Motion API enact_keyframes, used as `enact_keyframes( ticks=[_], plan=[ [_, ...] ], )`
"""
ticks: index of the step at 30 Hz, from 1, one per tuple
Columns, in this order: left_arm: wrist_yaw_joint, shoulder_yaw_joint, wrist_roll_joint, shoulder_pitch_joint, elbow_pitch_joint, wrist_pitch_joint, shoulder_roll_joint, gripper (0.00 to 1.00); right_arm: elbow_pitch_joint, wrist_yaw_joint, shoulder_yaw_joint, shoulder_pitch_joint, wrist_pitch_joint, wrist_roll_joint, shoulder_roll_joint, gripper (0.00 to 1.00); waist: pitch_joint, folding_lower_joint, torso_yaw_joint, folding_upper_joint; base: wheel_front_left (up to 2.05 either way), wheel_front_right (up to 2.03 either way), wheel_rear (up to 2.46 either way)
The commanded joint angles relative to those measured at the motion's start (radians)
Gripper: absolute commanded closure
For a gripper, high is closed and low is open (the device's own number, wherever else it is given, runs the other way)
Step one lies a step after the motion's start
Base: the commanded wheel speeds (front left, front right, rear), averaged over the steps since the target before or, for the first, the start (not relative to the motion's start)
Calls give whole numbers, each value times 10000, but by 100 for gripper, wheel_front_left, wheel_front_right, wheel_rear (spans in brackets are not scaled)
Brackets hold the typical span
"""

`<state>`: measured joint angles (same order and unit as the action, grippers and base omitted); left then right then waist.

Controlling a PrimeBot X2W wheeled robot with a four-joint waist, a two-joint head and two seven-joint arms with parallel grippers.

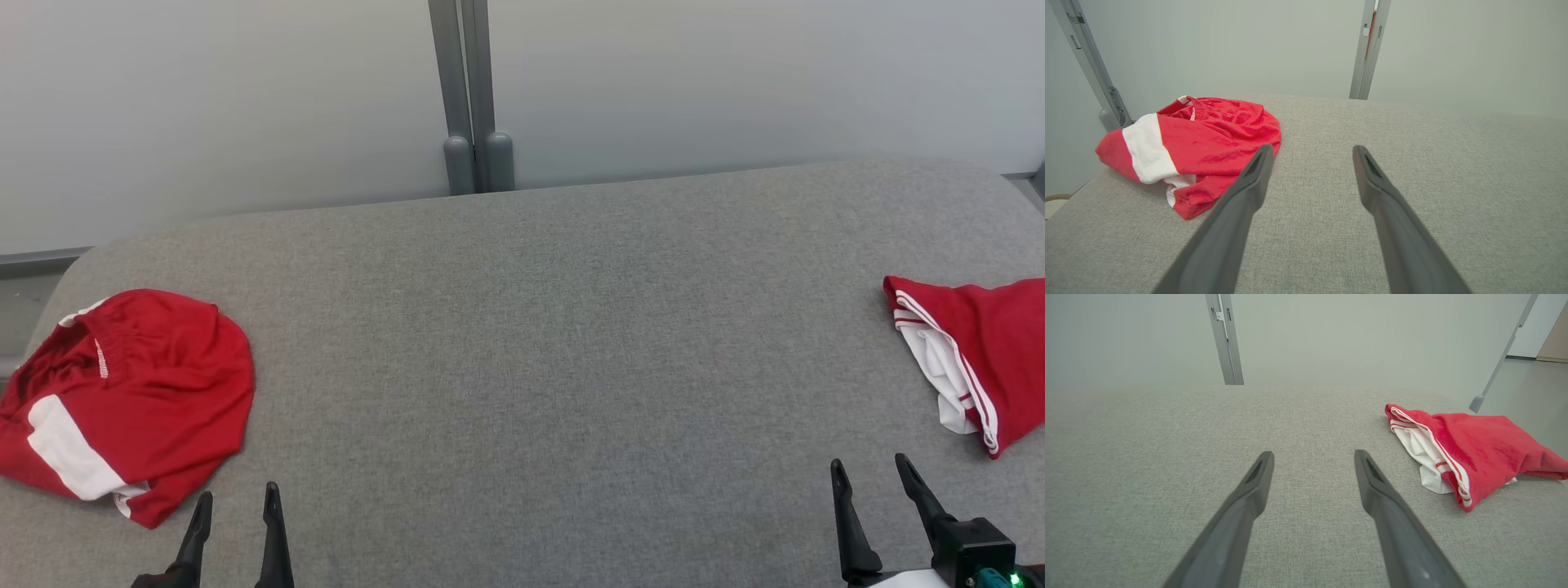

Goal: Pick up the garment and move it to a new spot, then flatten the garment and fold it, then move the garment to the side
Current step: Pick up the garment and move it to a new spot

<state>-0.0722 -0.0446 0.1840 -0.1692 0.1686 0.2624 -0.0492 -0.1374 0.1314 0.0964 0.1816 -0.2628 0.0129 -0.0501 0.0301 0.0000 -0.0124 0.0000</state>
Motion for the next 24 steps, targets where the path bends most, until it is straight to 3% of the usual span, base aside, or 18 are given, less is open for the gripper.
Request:
enact_keyframes(
  ticks=[1,9,13,18,24],
  plan=[
    [-57,2,26,35,8,32,-26,0,-16,-12,-13,44,-27,38,-15,0,-6,0,23,0,0,0,0],
    [-77,32,9,95,19,32,-26,0,5,-13,-28,-65,-28,106,-14,0,-64,0,135,0,0,0,0],
    [-58,110,61,237,25,32,-26,0,83,-13,79,13,-28,105,-12,0,-89,0,521,0,0,0,0],
    [-12,327,232,363,74,31,-26,0,110,-11,218,152,-26,393,-10,0,-98,0,1804,0,0,0,0],
    [157,206,412,30,10,29,-29,0,9,-11,-435,-12,-28,446,-28,0,-25,0,3518,0,0,0,0]
  ],
)
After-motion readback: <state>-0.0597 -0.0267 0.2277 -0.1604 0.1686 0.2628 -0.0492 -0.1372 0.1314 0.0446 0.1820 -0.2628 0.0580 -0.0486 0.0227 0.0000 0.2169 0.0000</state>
